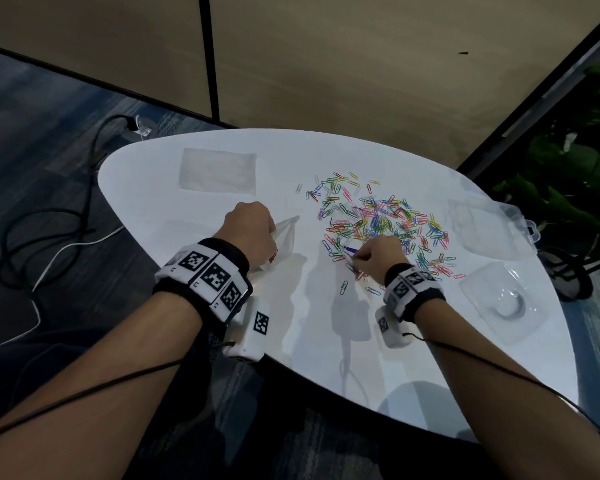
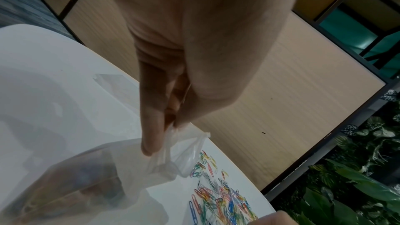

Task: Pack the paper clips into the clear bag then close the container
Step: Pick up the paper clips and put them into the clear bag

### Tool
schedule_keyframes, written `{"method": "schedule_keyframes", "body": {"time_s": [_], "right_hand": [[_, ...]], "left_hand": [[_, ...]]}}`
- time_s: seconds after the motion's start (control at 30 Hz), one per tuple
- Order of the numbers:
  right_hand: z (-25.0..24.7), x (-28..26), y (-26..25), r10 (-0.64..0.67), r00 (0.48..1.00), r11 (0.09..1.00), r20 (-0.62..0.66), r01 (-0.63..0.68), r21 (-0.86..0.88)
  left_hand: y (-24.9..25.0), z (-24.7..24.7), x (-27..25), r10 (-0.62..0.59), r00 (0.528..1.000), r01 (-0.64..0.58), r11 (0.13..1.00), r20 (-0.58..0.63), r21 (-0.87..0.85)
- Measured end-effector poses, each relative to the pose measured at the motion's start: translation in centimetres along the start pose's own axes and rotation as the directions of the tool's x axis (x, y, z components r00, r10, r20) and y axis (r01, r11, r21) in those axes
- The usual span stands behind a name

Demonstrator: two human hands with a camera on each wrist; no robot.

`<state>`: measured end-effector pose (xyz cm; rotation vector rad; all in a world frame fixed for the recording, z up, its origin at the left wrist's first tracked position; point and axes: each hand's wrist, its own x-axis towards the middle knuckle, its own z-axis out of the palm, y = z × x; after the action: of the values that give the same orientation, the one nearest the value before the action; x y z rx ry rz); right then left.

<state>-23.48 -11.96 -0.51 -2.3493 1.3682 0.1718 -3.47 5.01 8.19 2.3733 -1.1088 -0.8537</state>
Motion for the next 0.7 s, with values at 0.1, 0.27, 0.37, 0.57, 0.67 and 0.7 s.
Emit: {"method": "schedule_keyframes", "body": {"time_s": [0.1,0.27,0.37,0.57,0.67,0.7], "right_hand": [[-1.4,-0.2,0.8,0.079,0.994,0.959,-0.079,-0.054,0.280],[-2.7,-1.6,-2.8,-0.022,0.994,0.685,-0.106,0.092,0.723],[-2.1,-2.9,-7.1,-0.133,0.986,0.472,-0.104,0.155,0.868],[0.9,-4.3,-11.8,-0.372,0.916,0.838,-0.153,0.402,0.369],[0.8,-4.4,-12.2,-0.491,0.870,0.849,-0.040,0.489,0.201],[0.5,-4.4,-12.1,-0.483,0.875,0.846,-0.023,0.473,0.246]], "left_hand": [[0.1,0.1,0.1,-0.003,1.000,0.003,1.000,0.009,0.008],[0.2,0.2,0.1,-0.008,1.000,0.008,1.000,0.002,0.004],[0.2,0.4,0.1,0.000,1.000,0.000,1.000,-0.010,-0.013],[0.1,0.3,0.0,0.030,0.998,-0.032,0.999,-0.052,-0.037],[-0.1,0.1,0.0,0.041,0.998,-0.042,0.999,-0.040,-0.032],[-0.1,0.0,-0.1,0.042,0.998,-0.043,0.999,-0.040,-0.033]]}}
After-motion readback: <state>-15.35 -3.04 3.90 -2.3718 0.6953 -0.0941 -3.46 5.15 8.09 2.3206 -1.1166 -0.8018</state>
